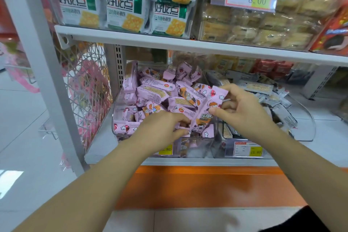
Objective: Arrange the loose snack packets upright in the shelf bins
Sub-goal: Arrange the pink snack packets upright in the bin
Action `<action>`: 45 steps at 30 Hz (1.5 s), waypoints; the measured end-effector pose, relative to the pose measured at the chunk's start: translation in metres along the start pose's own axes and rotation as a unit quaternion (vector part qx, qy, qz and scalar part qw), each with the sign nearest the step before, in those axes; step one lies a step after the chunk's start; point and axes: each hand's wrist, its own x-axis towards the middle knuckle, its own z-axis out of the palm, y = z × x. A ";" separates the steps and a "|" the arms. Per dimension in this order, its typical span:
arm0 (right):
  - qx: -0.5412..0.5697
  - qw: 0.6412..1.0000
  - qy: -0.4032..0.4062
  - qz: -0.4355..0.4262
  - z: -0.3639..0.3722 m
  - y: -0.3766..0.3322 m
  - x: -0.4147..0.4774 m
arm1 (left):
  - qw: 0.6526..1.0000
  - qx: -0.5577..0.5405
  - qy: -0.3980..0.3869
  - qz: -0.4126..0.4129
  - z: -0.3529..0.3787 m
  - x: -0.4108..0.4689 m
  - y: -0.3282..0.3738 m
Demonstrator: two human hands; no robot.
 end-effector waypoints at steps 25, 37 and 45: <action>-0.466 0.849 -0.214 -0.126 0.026 0.012 0.016 | 0.997 0.073 0.021 0.005 0.002 0.000 0.001; -0.486 0.852 -0.113 -0.156 -0.008 0.012 0.009 | 0.998 0.040 0.046 0.030 0.010 0.008 0.012; -0.512 0.834 -0.174 -0.111 0.004 0.015 0.006 | 0.999 0.033 0.033 0.025 0.010 0.006 0.011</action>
